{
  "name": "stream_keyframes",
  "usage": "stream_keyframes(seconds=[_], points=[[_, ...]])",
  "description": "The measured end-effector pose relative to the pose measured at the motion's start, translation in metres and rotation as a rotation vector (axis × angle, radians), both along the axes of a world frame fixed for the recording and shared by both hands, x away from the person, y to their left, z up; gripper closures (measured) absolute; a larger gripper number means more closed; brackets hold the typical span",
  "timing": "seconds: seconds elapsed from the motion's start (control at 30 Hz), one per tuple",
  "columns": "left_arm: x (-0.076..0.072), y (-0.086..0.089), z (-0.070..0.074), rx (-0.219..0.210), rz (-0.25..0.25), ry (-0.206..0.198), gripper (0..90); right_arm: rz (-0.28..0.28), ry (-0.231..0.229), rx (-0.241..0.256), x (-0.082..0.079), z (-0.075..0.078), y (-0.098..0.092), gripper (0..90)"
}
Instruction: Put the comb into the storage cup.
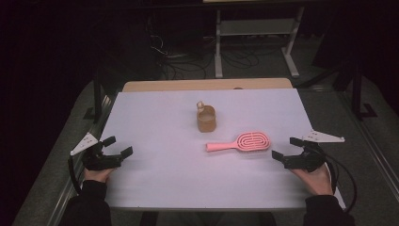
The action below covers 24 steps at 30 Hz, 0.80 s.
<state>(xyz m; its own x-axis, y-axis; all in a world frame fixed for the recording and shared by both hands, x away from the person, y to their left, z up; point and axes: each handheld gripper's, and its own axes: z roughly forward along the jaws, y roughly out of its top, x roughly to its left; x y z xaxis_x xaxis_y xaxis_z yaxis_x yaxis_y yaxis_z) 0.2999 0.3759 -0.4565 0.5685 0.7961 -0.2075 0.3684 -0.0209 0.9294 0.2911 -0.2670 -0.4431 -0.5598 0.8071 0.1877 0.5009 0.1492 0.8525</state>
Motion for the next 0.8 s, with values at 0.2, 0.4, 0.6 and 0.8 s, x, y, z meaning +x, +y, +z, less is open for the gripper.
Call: stream_keyframes(seconds=[0.2,0.4,0.6,0.8], points=[[-0.0032,-0.0006,0.0008,0.014,-0.012,-0.017,0.0,0.001,-0.025,0.012,-0.0017,0.0023,-0.001,0.0],[-0.0036,-0.0005,0.0009,0.007,-0.013,-0.013,0.0,0.004,-0.023,0.012,-0.0016,0.0028,-0.0006,0.0],[-0.0036,0.0004,0.001,-0.002,-0.012,-0.014,0.0,0.001,-0.025,0.014,-0.0023,0.0048,-0.001,0.0],[-0.0043,0.0009,0.0003,-0.007,-0.007,-0.008,0.0,0.005,-0.036,0.01,-0.0031,0.0082,0.0008,0.0]])
